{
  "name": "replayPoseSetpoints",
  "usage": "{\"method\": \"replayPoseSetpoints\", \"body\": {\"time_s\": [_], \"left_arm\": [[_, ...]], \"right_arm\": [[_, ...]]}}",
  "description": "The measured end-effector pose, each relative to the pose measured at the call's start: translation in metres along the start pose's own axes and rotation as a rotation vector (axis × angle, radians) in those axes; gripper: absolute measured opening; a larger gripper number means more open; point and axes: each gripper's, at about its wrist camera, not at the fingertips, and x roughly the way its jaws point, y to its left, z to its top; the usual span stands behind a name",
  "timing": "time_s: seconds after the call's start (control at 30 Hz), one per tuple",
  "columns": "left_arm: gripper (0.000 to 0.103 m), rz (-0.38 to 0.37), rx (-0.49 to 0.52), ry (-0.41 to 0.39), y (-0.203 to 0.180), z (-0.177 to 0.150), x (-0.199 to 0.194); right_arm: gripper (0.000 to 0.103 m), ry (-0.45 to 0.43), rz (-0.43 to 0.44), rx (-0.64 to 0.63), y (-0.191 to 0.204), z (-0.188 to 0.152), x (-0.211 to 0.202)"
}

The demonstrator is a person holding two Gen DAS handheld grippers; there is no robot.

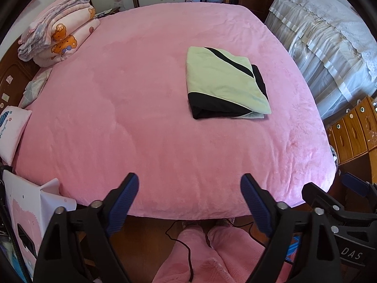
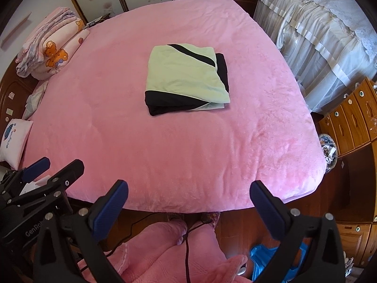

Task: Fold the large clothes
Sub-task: 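Release the bundle and lift both grippers away from it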

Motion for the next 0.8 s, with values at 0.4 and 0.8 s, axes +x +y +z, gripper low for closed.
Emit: {"method": "replayPoseSetpoints", "body": {"time_s": [0.4,0.8], "left_arm": [[0.094,-0.006,0.003,-0.003,0.0019,0.0013,0.0000],[0.094,0.000,0.008,0.003,-0.0018,0.0033,0.0021]], "right_arm": [[0.103,-0.005,-0.002,0.015,-0.0039,0.0010,-0.0015],[0.103,-0.002,0.000,0.029,-0.0068,0.0023,-0.0015]]}}
